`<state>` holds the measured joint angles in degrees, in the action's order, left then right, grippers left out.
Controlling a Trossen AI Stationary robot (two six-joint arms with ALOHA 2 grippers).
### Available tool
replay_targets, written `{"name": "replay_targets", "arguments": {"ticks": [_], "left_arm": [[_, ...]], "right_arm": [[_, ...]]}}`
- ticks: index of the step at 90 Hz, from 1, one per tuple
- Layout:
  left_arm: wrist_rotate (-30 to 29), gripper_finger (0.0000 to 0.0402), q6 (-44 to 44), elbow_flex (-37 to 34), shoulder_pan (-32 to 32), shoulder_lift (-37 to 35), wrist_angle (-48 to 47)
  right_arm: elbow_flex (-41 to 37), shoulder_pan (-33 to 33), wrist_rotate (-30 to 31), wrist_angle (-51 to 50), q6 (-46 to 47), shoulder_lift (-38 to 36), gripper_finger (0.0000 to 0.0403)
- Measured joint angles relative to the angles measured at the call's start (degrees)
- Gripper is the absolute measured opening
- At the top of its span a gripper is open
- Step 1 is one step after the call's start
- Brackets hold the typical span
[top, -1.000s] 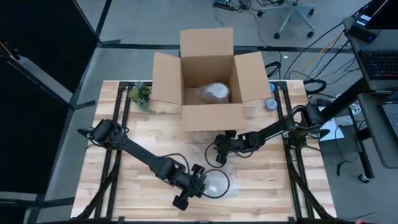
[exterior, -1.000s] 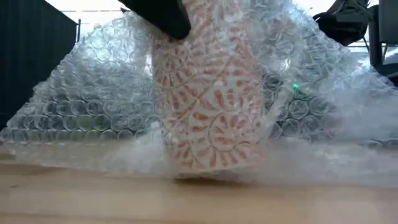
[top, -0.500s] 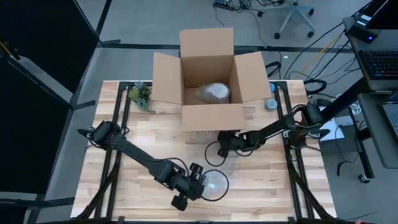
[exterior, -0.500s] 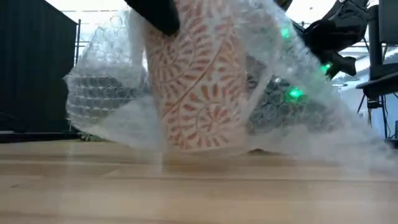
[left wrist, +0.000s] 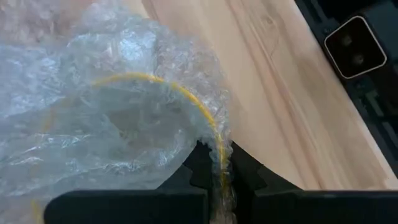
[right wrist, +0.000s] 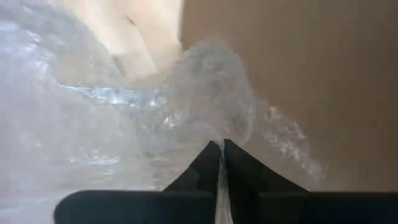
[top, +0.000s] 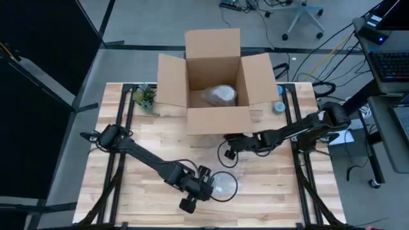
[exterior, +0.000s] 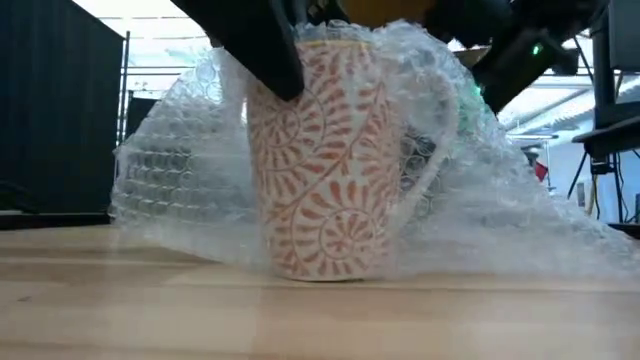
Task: Wrap mug
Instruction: Wrap the orange mug with bubble wrap
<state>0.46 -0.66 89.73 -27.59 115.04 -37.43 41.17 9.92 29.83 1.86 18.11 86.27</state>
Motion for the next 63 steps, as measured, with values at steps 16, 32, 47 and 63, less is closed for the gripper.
{"name": "replay_targets", "arguments": {"ticks": [16, 32, 47, 63], "left_arm": [[1.8, 0.0000, -0.4, 0.0, 1.2, 0.1, 0.0], [2.2, 0.0000, -0.5, -0.1, 2.5, 0.2, 0.0], [2.1, 0.0000, -0.5, -0.2, 2.8, 0.2, 0.0], [1.8, 0.0004, -0.6, -0.3, 2.8, 0.2, 1.6]], "right_arm": [[0.0, 4.1, -4.5, 3.5, 0.1, -5.1, 0.0000], [0.1, 8.4, -9.6, 13.3, 0.1, -6.0, 0.0000], [0.2, 11.5, -10.8, 19.9, 0.7, -3.3, 0.0000], [0.2, 13.4, -12.5, 25.2, 2.7, 2.0, 0.0000]]}}
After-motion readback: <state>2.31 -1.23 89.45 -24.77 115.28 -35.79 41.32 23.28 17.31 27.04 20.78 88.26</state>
